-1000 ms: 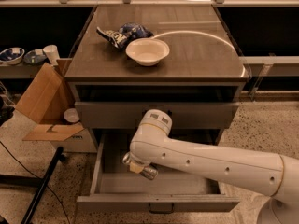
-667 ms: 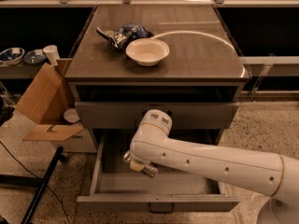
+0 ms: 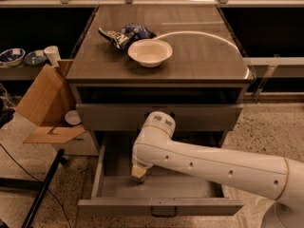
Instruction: Place redbull can into middle drawer
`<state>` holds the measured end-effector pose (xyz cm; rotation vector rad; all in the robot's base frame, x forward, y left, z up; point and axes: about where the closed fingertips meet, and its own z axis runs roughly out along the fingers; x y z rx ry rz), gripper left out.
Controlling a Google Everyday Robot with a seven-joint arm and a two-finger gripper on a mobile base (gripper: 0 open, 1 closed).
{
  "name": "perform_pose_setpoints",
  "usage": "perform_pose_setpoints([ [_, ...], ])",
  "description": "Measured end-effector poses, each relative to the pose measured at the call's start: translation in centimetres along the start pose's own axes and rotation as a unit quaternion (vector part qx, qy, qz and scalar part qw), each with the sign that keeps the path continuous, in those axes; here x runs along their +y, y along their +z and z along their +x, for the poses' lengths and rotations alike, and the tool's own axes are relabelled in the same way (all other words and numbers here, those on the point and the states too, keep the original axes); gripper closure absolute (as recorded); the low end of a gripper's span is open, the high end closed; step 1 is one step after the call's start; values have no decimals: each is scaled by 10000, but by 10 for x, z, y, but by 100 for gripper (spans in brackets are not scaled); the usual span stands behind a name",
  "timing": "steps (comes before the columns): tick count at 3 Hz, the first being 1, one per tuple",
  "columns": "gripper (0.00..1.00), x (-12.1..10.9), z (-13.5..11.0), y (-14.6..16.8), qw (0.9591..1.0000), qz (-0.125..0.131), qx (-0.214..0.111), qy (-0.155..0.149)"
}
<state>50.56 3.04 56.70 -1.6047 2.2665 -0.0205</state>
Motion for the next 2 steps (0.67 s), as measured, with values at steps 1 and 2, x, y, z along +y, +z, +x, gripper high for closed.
perform_pose_setpoints([
  [1,0,-1,0,0,10000,13,-21,9],
  [2,0,-1,0,0,10000,13,-21,9],
])
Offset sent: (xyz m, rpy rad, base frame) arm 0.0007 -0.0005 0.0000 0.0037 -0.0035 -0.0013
